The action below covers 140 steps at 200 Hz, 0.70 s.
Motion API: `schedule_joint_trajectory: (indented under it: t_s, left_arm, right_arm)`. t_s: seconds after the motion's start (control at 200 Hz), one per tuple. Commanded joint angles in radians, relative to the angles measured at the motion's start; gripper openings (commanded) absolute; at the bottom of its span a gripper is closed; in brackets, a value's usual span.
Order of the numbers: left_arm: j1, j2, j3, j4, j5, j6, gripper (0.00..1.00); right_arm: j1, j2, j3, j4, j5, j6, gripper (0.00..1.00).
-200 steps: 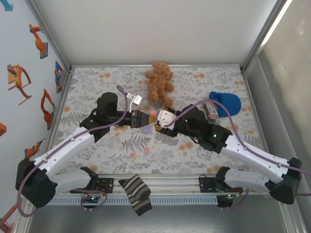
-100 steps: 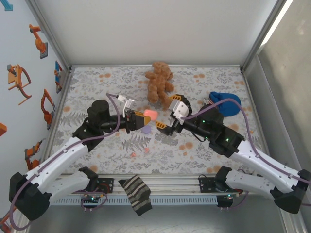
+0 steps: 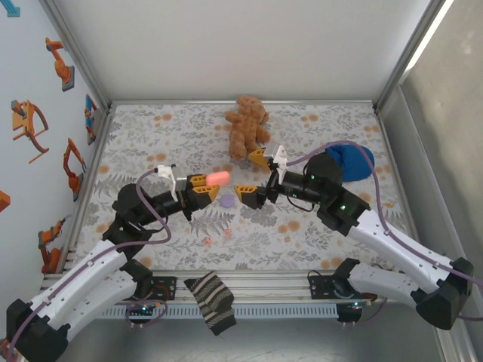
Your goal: Insert wireless bluetooth earbuds into charging case
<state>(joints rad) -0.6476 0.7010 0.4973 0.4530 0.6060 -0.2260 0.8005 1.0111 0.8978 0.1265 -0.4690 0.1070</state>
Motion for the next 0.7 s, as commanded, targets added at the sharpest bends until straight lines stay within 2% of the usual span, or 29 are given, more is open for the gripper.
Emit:
schedule_joint_trajectory:
  t_s: [0.0, 0.371, 0.696]
  left_arm:
    - [-0.003, -0.025, 0.004, 0.060, 0.008, 0.067, 0.00]
    - [-0.004, -0.039, 0.003, 0.056, 0.012, 0.070, 0.00]
    - [-0.003, -0.053, 0.004, 0.042, 0.012, 0.076, 0.00]
  right_arm:
    - [-0.005, 0.034, 0.077, 0.064, -0.093, 0.061, 0.99]
    - [-0.007, 0.152, 0.141, 0.114, -0.151, 0.100, 0.99]
    - [-0.006, 0.195, 0.149, 0.117, -0.126, 0.106, 0.99]
